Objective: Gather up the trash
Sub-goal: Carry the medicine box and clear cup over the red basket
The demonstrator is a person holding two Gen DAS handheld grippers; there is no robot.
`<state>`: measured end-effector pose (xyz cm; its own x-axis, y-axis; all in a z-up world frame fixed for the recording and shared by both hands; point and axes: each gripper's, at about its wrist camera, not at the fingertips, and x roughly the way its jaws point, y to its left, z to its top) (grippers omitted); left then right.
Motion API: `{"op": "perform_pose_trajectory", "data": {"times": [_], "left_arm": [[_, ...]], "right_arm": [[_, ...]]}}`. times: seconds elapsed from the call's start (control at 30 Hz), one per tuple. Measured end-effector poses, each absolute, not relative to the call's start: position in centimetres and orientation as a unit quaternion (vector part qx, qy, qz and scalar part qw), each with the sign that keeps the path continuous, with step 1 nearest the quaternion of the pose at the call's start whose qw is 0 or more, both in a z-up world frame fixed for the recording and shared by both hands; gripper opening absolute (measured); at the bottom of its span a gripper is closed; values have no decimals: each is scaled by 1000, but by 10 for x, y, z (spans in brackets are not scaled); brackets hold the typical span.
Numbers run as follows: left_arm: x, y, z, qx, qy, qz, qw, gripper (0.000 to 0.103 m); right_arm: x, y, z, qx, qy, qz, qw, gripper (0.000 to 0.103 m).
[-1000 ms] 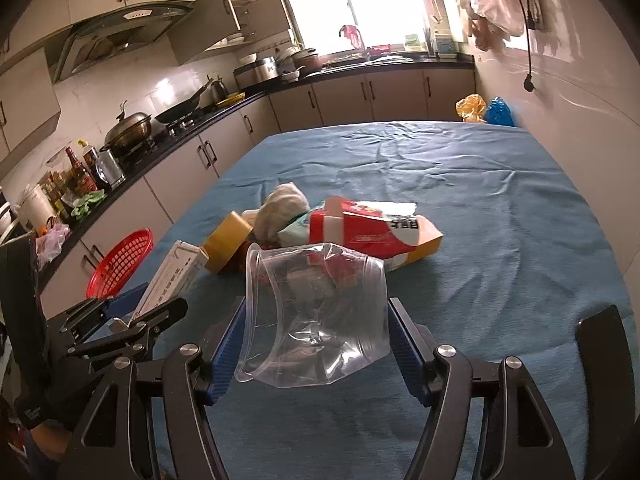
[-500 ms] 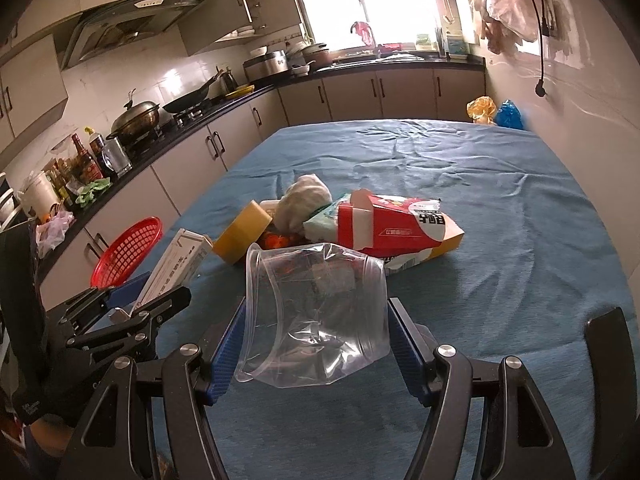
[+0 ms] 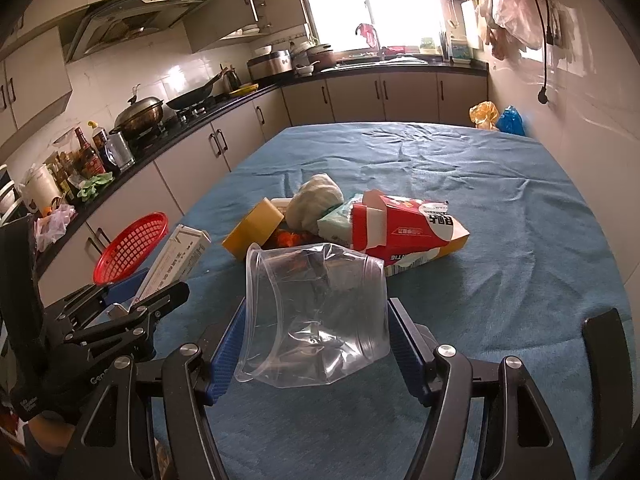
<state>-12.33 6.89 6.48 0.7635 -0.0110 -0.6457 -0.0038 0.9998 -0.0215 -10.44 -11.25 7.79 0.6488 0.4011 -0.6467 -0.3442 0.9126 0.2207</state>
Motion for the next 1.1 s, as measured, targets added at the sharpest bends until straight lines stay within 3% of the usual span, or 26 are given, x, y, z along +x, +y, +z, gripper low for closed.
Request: {"op": "perform_pose_trajectory", "data": {"times": [0.77, 1.1], "left_arm": [[-163, 85, 97, -20, 301, 14, 953, 51], [-161, 134, 98, -53, 298, 58, 951, 51]], "right_arm": [[-154, -105, 113, 17, 326, 211, 921, 72], [-129, -79, 111, 22, 361, 244, 900, 72]]}}
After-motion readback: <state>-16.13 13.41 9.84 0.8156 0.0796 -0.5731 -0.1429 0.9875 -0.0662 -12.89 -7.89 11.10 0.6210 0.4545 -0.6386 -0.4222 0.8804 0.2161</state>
